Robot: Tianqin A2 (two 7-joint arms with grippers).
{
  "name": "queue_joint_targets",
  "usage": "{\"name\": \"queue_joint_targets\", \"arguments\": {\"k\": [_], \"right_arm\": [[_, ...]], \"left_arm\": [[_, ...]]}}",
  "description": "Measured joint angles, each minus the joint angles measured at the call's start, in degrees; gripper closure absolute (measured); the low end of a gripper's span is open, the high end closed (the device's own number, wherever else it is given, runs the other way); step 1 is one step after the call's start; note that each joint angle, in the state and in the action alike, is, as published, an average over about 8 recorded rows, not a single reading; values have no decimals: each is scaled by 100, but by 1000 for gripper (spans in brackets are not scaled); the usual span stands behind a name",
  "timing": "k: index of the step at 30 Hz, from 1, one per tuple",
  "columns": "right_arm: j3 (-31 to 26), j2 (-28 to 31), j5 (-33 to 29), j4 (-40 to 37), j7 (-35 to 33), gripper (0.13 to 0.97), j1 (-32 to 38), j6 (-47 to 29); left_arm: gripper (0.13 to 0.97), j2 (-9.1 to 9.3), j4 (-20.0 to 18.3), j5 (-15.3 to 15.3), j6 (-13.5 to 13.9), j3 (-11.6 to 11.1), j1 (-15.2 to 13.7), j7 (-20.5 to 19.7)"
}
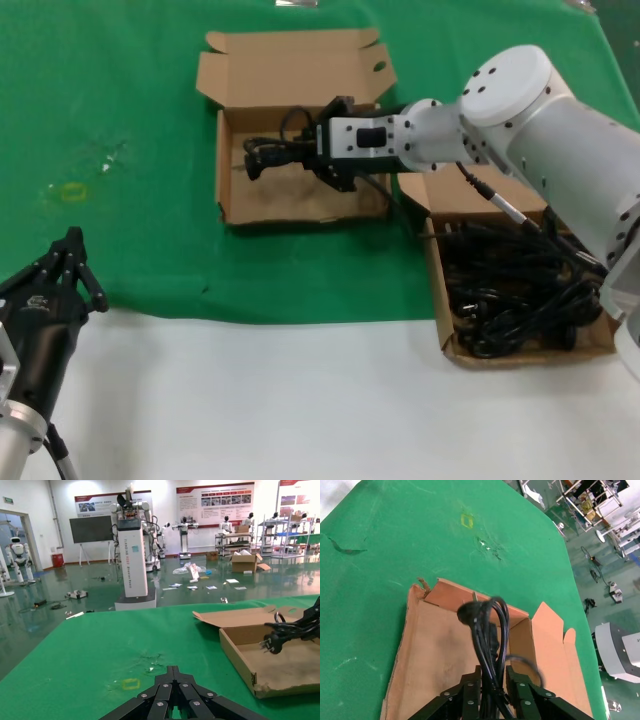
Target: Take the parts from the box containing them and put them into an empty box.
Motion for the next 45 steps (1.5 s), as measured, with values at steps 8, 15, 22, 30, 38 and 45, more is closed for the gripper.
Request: {"name": "queue_joint_targets", "arguments": {"k": [8,15,22,30,38,45], "right_arm": [[-144,0,139,86,31,834,-53,111],[-161,0,223,115,43,760,-92,125],[-163,0,259,114,31,651,-98,118],[-163,0,259,114,31,440,-98,118],[65,59,211,395,162,352,-366,230],[583,194,99,1034,469,238,-973,485]], "left_arm": [[953,0,0,0,0,0,0,0],[953,0,0,0,0,0,0,0],[953,0,0,0,0,0,0,0],[927,0,0,0,0,0,0,0],[898,0,0,0,0,0,0,0],[798,0,0,0,0,0,0,0]]}}
